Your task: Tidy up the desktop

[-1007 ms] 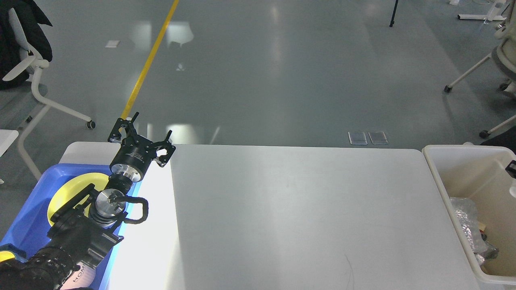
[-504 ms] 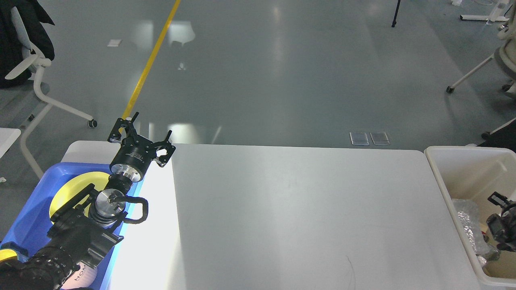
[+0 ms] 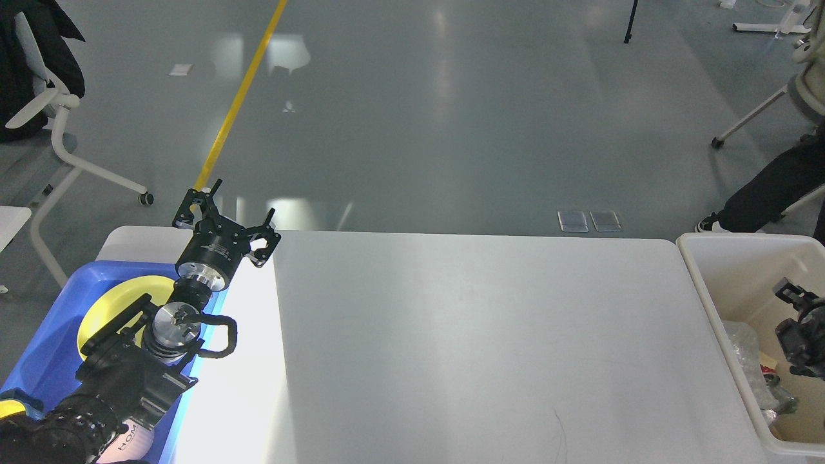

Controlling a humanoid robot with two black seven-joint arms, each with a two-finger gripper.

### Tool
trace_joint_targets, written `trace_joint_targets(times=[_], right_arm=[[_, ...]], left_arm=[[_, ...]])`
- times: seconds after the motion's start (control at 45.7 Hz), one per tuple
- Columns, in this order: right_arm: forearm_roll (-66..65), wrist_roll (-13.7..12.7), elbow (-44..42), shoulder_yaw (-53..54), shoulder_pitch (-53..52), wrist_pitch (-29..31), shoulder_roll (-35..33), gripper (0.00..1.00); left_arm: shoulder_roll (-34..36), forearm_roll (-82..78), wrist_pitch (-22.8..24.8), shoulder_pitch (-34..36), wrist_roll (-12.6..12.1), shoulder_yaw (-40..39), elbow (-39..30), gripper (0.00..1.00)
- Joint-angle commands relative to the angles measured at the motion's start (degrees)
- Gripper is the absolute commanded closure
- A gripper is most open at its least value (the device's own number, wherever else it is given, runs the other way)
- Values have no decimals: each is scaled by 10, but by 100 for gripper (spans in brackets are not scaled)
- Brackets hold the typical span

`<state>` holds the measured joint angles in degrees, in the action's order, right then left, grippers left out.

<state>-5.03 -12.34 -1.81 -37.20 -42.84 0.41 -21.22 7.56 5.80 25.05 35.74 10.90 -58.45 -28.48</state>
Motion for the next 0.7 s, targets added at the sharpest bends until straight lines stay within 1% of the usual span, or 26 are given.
trace_joint_targets(times=[0.0,0.088,0.109,0.175,0.328,0.416,0.504,0.591,0.679], right_arm=[[0,-2,11,2,-50,6,-3,0],[10,2,38,12,-103,6,-6,0],[30,2,72,26,-128,2,-10,0],[65,2,103,51,-153,2,-21,0],[152,1,126,159,-198,2,-33,0],[170,2,148,293,-199,1,-40,0],[171,2,175,485,-190,-1,-58,0],[171,2,184,662,-168,-4,-56,0],[171,2,225,787,-137,-4,-55,0]], left_arm=[[0,0,1,0,0,0,0,2],[0,0,1,-1,0,0,0,2],[0,0,1,-1,0,0,0,2],[0,0,1,-1,0,0,0,2],[0,0,1,0,0,0,0,2],[0,0,1,-1,0,0,0,2],[0,0,1,0,0,0,0,2],[0,0,1,0,0,0,0,2],[0,0,1,0,0,0,0,2]])
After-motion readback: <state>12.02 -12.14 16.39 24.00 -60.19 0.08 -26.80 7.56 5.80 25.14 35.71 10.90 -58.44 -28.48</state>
